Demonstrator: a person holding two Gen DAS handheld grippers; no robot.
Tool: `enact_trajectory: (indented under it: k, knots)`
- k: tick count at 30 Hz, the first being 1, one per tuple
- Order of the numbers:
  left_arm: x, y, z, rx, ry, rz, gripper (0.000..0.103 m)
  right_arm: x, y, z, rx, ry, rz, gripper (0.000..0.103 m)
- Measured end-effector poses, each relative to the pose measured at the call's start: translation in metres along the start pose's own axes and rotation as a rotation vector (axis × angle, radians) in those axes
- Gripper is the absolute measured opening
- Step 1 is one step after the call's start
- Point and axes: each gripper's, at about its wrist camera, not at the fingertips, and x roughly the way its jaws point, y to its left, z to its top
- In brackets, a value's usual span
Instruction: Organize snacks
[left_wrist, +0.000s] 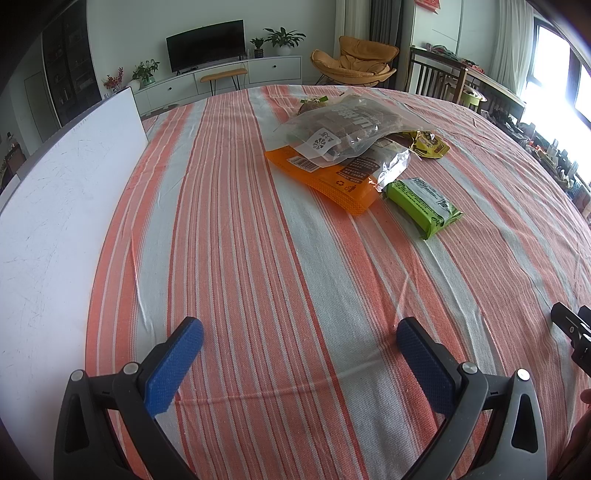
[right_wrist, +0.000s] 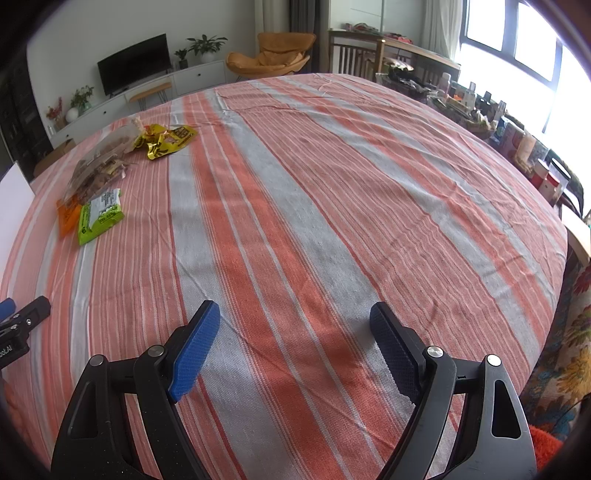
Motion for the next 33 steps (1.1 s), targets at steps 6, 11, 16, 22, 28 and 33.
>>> enact_trajectory:
  k: [6,11,16,22,28,33]
  knots:
    - [0.0,0.0,0.0,0.0,0.0,-0.001,0.103,0.0,0.0,0.0,0.0,0.0,0.0,0.086]
    - [-0.001,0.001,-0.002,0.021,0.007,-0.014,0.103,0.0,0.0,0.0,-0.001,0.001,0.002,0.086]
    - [-0.004,0.004,-0.005,0.027,0.002,-0.022,0.103,-0.003,-0.005,0.001,0.02,0.003,0.028,0.085]
    - [-0.003,0.003,-0.005,0.021,0.0,-0.016,0.103,-0.018,0.016,0.038,0.026,-0.057,0.295,0.085]
    - [-0.003,0.003,-0.005,0.022,0.0,-0.017,0.103,0.024,0.106,0.088,-0.232,0.087,0.459,0.083]
    - [-0.003,0.003,-0.005,0.022,0.0,-0.017,0.103,0.053,0.152,0.089,-0.344,0.174,0.446,0.077]
